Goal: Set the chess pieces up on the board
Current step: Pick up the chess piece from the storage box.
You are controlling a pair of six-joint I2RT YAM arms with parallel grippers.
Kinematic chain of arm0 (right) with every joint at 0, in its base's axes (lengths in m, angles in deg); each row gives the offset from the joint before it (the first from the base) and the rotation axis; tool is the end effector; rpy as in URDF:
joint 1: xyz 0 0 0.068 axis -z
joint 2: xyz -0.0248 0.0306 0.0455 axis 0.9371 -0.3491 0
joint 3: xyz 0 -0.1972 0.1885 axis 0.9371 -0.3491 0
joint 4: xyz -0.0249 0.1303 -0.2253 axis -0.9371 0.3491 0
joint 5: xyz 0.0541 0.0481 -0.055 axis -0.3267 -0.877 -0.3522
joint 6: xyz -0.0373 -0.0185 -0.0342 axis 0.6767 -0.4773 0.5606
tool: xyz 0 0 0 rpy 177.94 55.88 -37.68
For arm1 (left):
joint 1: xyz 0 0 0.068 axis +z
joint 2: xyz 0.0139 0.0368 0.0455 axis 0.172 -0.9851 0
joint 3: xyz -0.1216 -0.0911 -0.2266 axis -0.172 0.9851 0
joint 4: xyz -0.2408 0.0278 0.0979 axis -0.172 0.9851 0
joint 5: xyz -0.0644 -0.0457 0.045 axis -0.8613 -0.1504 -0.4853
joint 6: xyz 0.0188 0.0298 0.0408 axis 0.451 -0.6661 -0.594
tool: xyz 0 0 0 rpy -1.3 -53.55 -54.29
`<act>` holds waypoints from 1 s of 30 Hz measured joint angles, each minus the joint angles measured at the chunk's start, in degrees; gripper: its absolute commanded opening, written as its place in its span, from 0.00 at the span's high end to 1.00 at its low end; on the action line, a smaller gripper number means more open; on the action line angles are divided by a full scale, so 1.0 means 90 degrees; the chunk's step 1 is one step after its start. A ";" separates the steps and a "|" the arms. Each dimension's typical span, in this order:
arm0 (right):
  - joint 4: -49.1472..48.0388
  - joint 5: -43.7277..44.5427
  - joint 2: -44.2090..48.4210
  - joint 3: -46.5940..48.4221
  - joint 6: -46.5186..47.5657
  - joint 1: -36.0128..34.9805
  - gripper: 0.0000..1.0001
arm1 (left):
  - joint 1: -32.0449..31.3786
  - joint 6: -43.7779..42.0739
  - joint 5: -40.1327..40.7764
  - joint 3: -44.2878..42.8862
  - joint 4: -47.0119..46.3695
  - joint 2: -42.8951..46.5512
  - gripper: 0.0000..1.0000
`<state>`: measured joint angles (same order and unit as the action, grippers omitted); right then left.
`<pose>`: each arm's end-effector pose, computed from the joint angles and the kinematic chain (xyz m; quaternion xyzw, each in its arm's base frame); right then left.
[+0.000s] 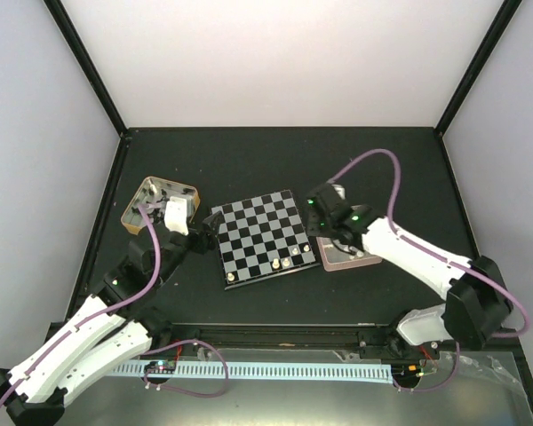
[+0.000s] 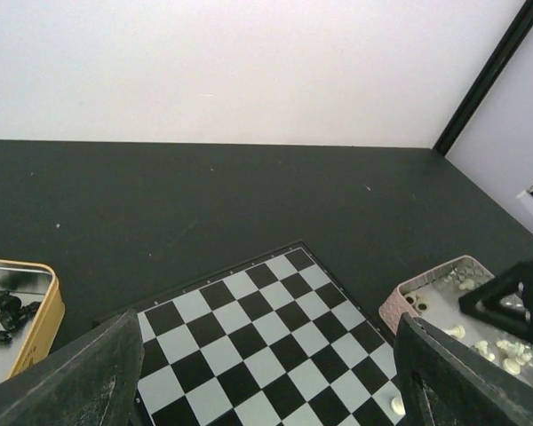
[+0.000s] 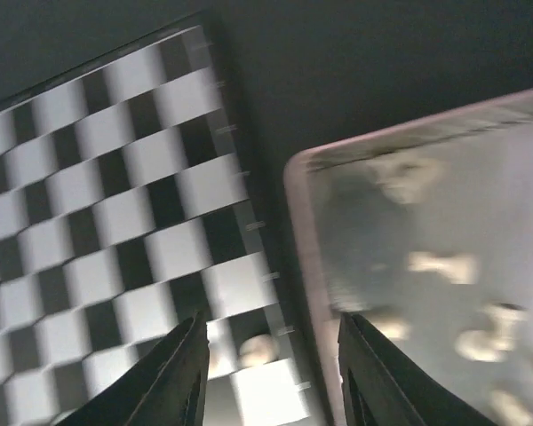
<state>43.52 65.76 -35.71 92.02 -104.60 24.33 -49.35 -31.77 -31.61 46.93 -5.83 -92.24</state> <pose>0.2099 0.2006 0.2531 -0.0024 0.9525 0.1193 0.2800 0.1170 -0.0840 0.3089 0.0489 0.7852 -0.2092 0.5807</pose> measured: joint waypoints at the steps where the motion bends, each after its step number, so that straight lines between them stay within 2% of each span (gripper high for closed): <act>1: -0.0046 0.0061 0.0175 -0.0228 -0.0070 0.0284 0.58 | 0.0000 0.0000 -0.0012 0.0000 0.0032 0.0000 0.21; 6: -0.0410 0.0053 0.0478 -0.1222 -0.0253 0.1523 0.58 | 0.0000 0.0000 -0.0092 -0.0002 0.0170 0.0012 0.20; 11: -0.0874 -0.0350 -0.0010 -0.1350 -0.0231 0.2225 0.63 | 0.0000 -0.0005 -0.0209 -0.0002 0.0197 0.0010 0.21; 18: -0.1241 -0.0828 -0.1166 -0.0789 -0.0080 0.2465 0.66 | 0.0000 -0.0012 -0.0425 -0.0002 0.0194 0.0010 0.21; 30: -0.1234 -0.0840 -0.1921 -0.0374 0.0236 0.2472 0.71 | 0.0002 -0.0066 -0.0447 -0.0002 0.0221 0.0068 0.20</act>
<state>32.41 58.20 -52.99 88.66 -102.48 46.58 -49.32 -32.36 -35.63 46.90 -3.84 -91.63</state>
